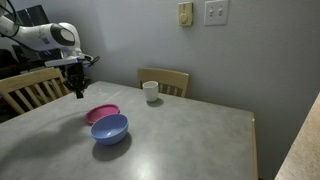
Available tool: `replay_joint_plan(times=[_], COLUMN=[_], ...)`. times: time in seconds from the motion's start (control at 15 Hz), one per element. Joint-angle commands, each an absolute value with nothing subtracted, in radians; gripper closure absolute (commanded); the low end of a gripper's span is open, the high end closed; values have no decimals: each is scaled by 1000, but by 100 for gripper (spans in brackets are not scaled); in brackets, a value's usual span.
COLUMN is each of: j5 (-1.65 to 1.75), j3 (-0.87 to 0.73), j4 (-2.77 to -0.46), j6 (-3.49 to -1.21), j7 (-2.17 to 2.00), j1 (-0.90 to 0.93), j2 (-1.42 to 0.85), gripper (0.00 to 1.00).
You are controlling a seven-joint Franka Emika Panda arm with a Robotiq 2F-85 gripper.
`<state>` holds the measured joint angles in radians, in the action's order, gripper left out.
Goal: Place the pink plate on top of the blue bowl
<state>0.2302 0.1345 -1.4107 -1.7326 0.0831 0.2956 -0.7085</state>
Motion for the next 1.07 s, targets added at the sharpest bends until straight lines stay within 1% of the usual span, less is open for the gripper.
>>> replay_joint_plan(times=[0.0,0.13,0.2,0.27,0.4,0.73,0.87,1.0], j5=[284,295,291,284,269,192,143,77], j3=[109,120,128,135,143,162,172,185], j4=[-1295,-1264,-1264,-1279,-1304,-1377,-1418,-1467], j6=[-1542,-1530,-1558,-1613,-1703,-1938,-2006,-2061], j7=[38,75,93,113,143,159,152,131], j1=[347,344,336,326,311,273,259,243], j2=[-732,-746,-746,-745,-742,-772,-785,-791], gripper=[97,97,63,62,49,13,1,0])
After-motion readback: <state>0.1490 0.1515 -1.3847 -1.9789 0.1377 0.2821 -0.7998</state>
